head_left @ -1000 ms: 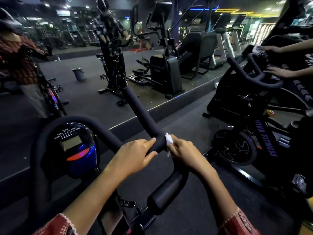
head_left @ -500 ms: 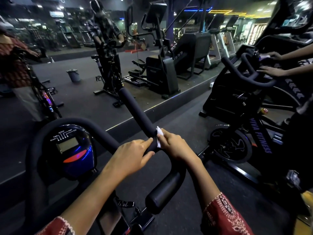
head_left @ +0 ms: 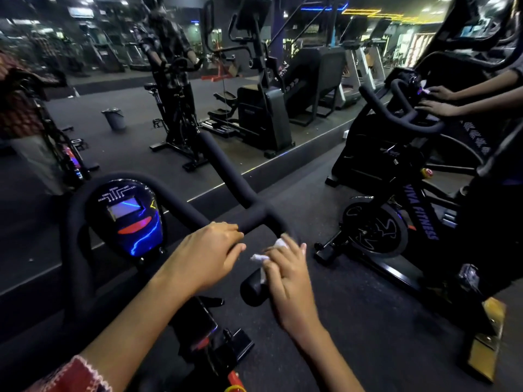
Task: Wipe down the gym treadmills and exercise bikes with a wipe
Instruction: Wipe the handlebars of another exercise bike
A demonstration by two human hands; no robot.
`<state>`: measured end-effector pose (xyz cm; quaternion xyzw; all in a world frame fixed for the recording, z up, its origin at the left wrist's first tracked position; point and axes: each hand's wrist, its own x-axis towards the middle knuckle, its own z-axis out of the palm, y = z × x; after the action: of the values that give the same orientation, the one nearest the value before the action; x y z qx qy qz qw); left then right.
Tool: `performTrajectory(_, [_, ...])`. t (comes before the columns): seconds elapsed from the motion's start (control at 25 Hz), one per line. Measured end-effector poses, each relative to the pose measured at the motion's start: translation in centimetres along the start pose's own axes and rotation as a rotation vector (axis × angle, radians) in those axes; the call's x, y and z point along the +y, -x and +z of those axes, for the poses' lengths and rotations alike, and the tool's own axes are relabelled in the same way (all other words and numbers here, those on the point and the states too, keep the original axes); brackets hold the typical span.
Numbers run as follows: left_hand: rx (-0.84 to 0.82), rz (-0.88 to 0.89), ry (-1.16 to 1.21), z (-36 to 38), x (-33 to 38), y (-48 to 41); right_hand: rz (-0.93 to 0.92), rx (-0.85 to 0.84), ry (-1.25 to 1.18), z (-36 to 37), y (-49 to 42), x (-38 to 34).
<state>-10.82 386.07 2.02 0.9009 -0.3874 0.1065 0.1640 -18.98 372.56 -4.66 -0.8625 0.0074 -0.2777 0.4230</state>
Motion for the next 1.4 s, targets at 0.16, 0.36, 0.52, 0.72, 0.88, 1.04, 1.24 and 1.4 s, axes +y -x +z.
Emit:
performTrajectory(0.16, [0.003, -0.067, 0.107, -1.8, 2.1, 5.3, -0.486, 0.035, 0.179, 0.7, 1.4, 0.6])
performTrajectory(0.36, [0.044, -0.171, 0.053, -1.1, 2.0, 10.5, -0.071, 0.15, -0.088, 0.0, -0.3, 1.2])
performTrajectory(0.52, [0.111, -0.16, -0.017, -0.9, 2.5, 13.3, -0.281, 0.155, 0.049, 1.9, 3.1, -0.9])
performTrajectory(0.72, [0.266, -0.187, -0.023, -2.6, 1.7, 18.4, -0.286, 0.049, -0.302, 2.1, 6.3, -6.4])
performTrajectory(0.88, [0.39, -0.213, -0.078, -3.9, -0.7, 24.3, -0.415, -0.137, -0.249, 3.8, 8.3, -12.4])
performTrajectory(1.04, [0.33, -0.177, -0.133, -4.9, -4.8, 31.1, -0.557, -0.064, 0.335, 9.5, 11.8, -14.8])
performTrajectory(1.24, [0.227, -0.062, -0.096, -4.2, -8.6, 34.4, -0.592, 0.083, 0.602, 16.3, 13.9, -18.2])
performTrajectory(1.4, [0.342, -0.061, 0.006, -4.0, -9.0, 33.9, -0.824, 0.117, 0.587, 13.3, 13.3, -14.8])
